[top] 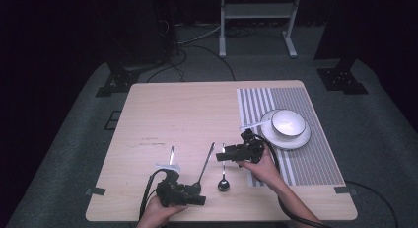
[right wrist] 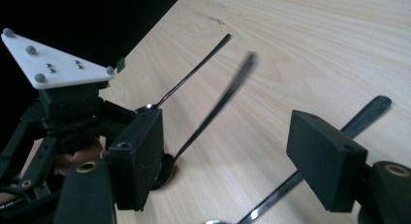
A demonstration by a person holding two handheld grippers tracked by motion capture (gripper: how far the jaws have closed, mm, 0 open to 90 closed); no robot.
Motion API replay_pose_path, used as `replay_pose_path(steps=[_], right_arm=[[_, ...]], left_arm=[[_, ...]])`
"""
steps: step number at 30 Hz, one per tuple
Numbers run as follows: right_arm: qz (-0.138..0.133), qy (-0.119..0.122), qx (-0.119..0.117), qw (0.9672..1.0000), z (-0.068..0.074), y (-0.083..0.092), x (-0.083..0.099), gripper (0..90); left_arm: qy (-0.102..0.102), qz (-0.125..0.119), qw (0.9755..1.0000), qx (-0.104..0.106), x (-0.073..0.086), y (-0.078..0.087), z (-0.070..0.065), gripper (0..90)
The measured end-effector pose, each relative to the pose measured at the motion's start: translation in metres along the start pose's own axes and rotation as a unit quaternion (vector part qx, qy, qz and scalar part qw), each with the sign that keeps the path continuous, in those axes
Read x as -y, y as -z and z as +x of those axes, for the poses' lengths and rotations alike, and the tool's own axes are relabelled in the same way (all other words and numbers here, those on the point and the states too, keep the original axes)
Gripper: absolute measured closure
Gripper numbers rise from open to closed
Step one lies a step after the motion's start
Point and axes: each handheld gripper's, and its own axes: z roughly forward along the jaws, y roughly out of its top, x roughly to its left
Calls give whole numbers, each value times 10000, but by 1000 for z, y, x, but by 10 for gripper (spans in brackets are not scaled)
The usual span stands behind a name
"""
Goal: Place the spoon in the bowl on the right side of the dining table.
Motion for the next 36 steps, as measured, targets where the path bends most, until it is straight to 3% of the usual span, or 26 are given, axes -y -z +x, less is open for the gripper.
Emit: replay_pose_path(steps=[4,13,29,36], right_arm=[[15,-4,-11,10000,0,-7,-2,314],[56,-74,84,9999,0,-18,-9,475],[71,-199,73,9998,-1,-40,-21,542],[151,-209,59,9996,-1,-47,-23,654]], left_arm=[[1,-1,10000,3,0,0,0,98],[2,-7,10000,18,0,0,0,98],[10,-16,10000,47,0,0,1,98],[12,-23,10000,53,0,0,1,99]])
